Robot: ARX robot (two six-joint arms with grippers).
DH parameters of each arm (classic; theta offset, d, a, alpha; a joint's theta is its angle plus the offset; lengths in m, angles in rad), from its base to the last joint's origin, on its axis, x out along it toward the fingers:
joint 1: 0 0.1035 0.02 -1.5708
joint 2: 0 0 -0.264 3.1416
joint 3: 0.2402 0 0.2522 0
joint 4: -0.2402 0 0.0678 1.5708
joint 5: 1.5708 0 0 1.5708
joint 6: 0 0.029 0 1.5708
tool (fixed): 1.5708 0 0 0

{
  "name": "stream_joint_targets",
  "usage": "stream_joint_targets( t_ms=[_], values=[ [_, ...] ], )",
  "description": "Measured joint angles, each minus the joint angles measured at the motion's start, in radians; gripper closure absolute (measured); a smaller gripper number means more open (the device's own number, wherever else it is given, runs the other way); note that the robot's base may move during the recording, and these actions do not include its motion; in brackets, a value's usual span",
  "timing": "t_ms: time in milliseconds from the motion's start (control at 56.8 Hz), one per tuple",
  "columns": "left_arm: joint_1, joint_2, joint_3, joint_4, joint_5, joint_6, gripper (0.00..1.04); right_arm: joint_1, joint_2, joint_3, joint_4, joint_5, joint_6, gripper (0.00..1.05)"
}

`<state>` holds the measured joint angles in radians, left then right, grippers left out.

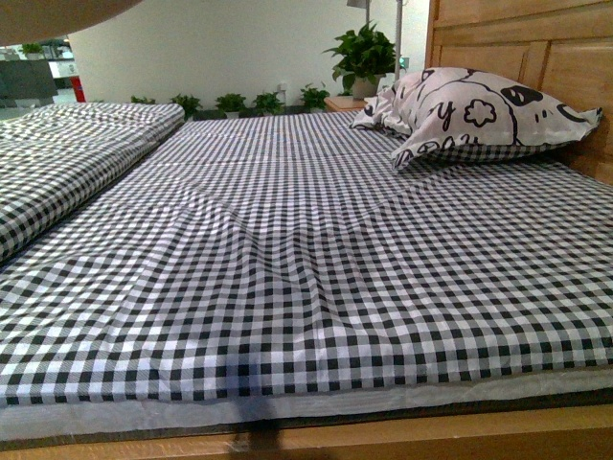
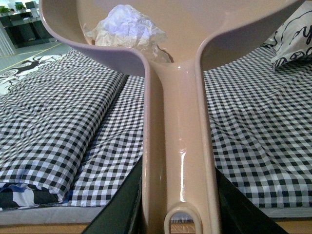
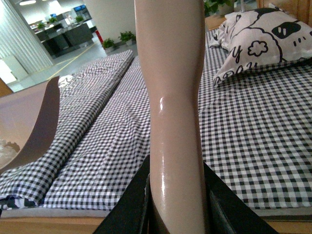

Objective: Clean up trash

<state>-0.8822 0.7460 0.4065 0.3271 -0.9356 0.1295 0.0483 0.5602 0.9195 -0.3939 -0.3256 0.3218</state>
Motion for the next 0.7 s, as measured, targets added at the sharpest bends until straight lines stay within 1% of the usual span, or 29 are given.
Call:
stream_joint_targets(
  t_ms=[704],
  values=[
    [0.000,0.000,0.000,0.000,0.000,0.000,0.78,0.000,0.000,0.000,0.000,0.000,0.000,0.84]
  ],
)
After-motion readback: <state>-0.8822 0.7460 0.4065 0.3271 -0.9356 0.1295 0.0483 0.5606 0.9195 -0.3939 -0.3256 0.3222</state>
